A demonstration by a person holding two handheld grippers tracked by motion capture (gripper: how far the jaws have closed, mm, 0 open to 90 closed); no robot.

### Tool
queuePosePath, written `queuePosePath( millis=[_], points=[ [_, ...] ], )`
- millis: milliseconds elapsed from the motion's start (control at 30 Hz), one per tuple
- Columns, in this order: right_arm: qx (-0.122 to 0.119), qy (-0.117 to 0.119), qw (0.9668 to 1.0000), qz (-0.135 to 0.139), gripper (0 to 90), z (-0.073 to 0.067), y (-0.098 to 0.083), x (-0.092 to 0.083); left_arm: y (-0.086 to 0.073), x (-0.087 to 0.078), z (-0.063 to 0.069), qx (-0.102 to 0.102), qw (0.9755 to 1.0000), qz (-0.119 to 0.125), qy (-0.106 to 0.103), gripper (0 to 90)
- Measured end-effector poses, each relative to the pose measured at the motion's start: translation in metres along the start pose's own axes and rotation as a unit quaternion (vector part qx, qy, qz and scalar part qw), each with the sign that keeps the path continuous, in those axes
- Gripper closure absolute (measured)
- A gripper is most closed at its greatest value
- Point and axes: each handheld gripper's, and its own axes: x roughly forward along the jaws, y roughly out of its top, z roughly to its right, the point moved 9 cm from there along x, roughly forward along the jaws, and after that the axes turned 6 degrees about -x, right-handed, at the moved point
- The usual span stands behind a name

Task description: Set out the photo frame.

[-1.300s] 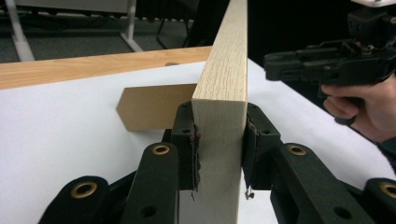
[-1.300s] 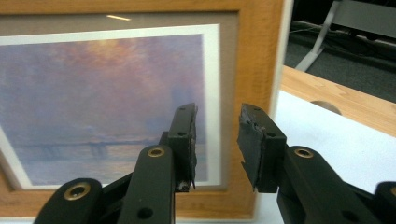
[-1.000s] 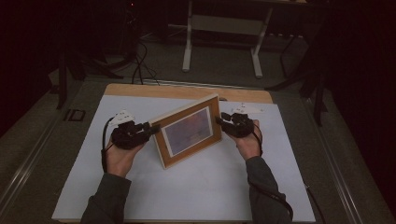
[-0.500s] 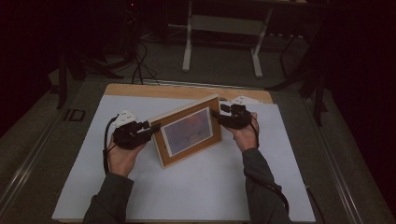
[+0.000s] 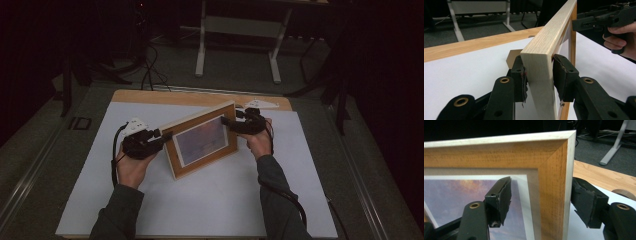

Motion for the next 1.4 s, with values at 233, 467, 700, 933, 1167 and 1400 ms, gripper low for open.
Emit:
queuePosePath(
  millis=[233, 467, 700, 933, 1167, 1400],
  points=[
    [-0.005, 0.007, 0.9999, -0.011, 29.6, 0.0, 0.001, 0.004, 0.0, 0.002, 0.0, 0.005, 1.0, 0.001, -0.004, 65.7],
    [0.007, 0.011, 0.9998, -0.014, 35.6, 0.004, 0.0, 0.002, 0.001, 0.004, 0.0, 0.004, 1.0, -0.001, -0.005, 65.7],
    [0.02, -0.002, 0.9997, -0.011, 43.3, 0.01, -0.002, -0.005, 0.002, 0.009, 0.0, 0.006, 0.9999, 0.001, -0.01, 64.9],
    [0.026, -0.013, 0.9995, -0.014, 50.6, 0.015, -0.006, -0.014, 0.003, 0.016, -0.001, 0.008, 0.9999, 0.0, -0.011, 63.0],
    [0.023, -0.022, 0.9993, -0.022, 56.6, 0.017, -0.012, -0.023, 0.005, 0.025, -0.002, 0.005, 0.9997, 0.001, -0.024, 60.7],
    [0.02, -0.037, 0.9988, -0.025, 59.8, 0.016, -0.018, -0.038, 0.009, 0.033, -0.002, 0.009, 0.9988, -0.006, -0.047, 58.2]
  ],
)
